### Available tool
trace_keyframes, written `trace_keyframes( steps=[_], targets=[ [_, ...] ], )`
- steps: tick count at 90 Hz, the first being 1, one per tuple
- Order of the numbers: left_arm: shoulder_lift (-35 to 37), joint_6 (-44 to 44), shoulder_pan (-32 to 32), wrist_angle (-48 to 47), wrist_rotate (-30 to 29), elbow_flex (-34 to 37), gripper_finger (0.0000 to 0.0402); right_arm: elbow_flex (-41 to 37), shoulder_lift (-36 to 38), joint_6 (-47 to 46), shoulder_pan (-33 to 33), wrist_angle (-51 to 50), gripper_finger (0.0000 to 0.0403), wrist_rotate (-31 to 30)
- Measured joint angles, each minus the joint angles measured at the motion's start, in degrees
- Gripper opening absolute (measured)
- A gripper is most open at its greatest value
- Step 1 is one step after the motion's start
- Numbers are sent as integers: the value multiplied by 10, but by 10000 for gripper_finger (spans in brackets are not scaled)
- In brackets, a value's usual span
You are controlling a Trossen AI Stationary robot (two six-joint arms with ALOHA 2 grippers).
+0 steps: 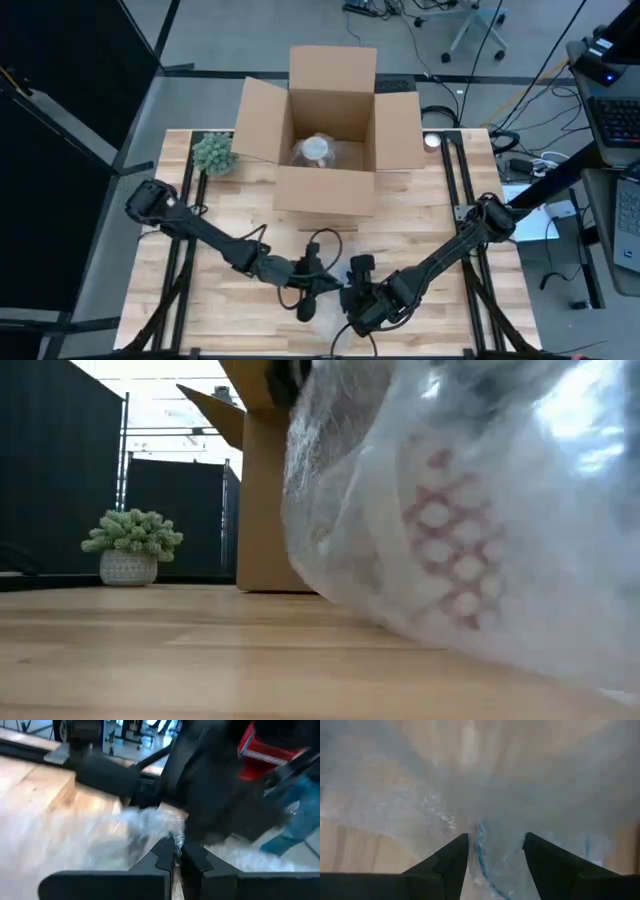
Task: Wrap mug
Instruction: Wrap the red mug with bubble wrap
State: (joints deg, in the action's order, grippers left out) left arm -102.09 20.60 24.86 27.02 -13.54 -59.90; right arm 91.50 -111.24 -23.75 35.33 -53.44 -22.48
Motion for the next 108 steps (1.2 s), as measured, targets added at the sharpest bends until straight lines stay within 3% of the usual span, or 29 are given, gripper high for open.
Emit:
trace_keyframes(
  steps=[39, 52, 58, 82, 108],
  targets=[
    [-67, 0, -33, 73, 4, 0, 0, 159, 0, -53, 18, -253, 176, 45],
    [-67, 0, -39, 78, 16, 0, 0, 163, 1, -31, 30, -184, 176, 20],
    [-67, -1, -39, 78, 16, 0, 0, 138, 1, -10, 34, -140, 176, -3],
    [-67, -2, -38, 84, 31, -1, 0, 11, 0, 19, 21, 7, 176, -3],
    [-66, -1, -39, 82, 30, 0, 0, -63, 1, -7, 10, 54, 176, -5]
  ],
)
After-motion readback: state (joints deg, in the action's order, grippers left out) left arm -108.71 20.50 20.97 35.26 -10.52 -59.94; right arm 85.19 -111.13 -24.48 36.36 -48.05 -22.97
